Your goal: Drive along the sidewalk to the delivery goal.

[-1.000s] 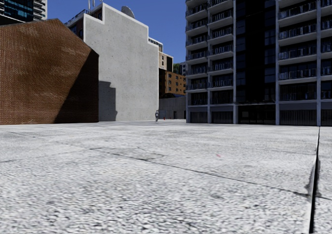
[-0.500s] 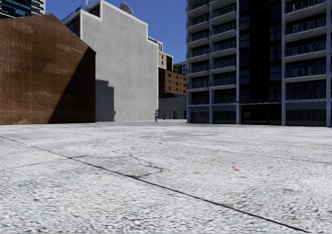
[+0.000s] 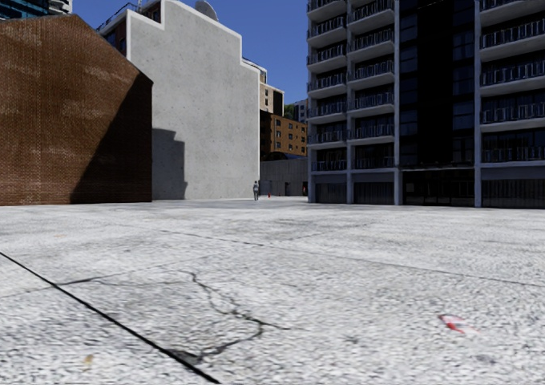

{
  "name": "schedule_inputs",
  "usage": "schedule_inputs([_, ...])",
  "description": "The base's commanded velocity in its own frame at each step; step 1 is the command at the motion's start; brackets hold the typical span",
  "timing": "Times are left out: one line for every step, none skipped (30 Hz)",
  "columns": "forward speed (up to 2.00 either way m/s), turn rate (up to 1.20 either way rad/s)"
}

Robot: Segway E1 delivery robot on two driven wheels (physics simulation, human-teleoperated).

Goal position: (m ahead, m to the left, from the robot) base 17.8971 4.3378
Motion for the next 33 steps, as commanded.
schedule_inputs([2.00, 0.00])
schedule_inputs([2.00, 0.00])
schedule_inputs([2.00, 0.00])
schedule_inputs([2.00, 0.00])
schedule_inputs([2.00, 0.00])
schedule_inputs([2.00, 0.00])
schedule_inputs([2.00, 0.00])
schedule_inputs([2.00, 0.00])
schedule_inputs([2.00, 0.00])
schedule_inputs([2.00, 0.00])
schedule_inputs([2.00, 0.00])
schedule_inputs([2.00, 0.00])
schedule_inputs([2.00, 0.00])
schedule_inputs([2.00, 0.00])
schedule_inputs([2.00, 0.00])
schedule_inputs([2.00, 0.00])
schedule_inputs([2.00, 0.00])
schedule_inputs([2.00, 0.00])
schedule_inputs([2.00, 0.00])
schedule_inputs([2.00, 0.00])
schedule_inputs([2.00, 0.00])
schedule_inputs([2.00, 0.00])
schedule_inputs([2.00, 0.00])
schedule_inputs([2.00, 0.00])
schedule_inputs([2.00, 0.00])
schedule_inputs([2.00, 0.00])
schedule_inputs([2.00, 0.00])
schedule_inputs([2.00, 0.00])
schedule_inputs([2.00, 0.00])
schedule_inputs([2.00, 0.00])
schedule_inputs([2.00, 0.00])
schedule_inputs([2.00, 0.00])
schedule_inputs([2.00, 0.00])
